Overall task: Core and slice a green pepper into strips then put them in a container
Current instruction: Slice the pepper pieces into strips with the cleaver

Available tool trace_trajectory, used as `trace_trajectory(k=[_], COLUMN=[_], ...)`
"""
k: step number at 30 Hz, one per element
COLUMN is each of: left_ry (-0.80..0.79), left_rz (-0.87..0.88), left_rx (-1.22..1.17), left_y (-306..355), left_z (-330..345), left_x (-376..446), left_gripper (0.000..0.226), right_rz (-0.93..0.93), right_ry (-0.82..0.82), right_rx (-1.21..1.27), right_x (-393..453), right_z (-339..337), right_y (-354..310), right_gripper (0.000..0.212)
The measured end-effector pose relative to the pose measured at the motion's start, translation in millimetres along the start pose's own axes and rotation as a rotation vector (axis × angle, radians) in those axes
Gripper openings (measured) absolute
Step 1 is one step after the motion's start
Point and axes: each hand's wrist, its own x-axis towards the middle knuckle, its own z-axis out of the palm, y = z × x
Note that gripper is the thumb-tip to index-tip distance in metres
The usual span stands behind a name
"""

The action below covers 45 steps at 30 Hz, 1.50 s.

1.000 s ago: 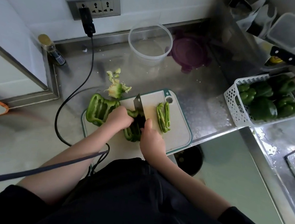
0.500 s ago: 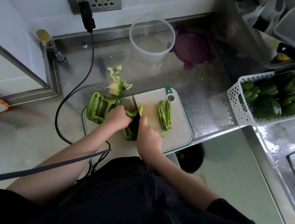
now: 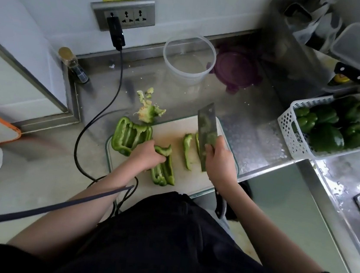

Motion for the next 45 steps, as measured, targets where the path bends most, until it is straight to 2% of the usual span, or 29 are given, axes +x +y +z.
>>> trace_trajectory(k=[16, 31, 36, 39, 41, 45], left_ry=[-0.002, 0.037, 0.010, -0.008, -0.006, 0.083], left_rz=[-0.021, -0.020, -0.031, 0.022, 0.083, 0.161], left_rx=[-0.001, 0.008, -0.054, -0.096, -0.137, -0.158], left_y=[8.7, 7.9, 5.7, 5.9, 8.2, 9.0], left_z=[1.5, 4.2, 2.3, 3.6, 5.8, 10.3], left_x=[4.6, 6.3, 7.9, 10.6, 12.0, 13.4], left_gripper=[0.050, 0.063, 0.069, 0.066, 0.056, 0.045], right_rz=[0.029, 0.055, 0.059, 0.050, 0.030, 0.006], right_ry=[-0.094, -0.096, -0.046, -0.031, -0.045, -0.067], right_rx=[-0.031, -0.086, 0.001, 0.065, 0.072, 0.064], right_x=[-8.1, -7.5, -8.5, -9.2, -11.9, -18.8], right_z=[35.4, 44.2, 36.6, 29.8, 28.7, 30.3], right_y=[-16.9, -16.9, -11.6, -6.1, -5.0, -5.7], right_gripper=[0.021, 0.022, 0.012, 0.013, 0.012, 0.013])
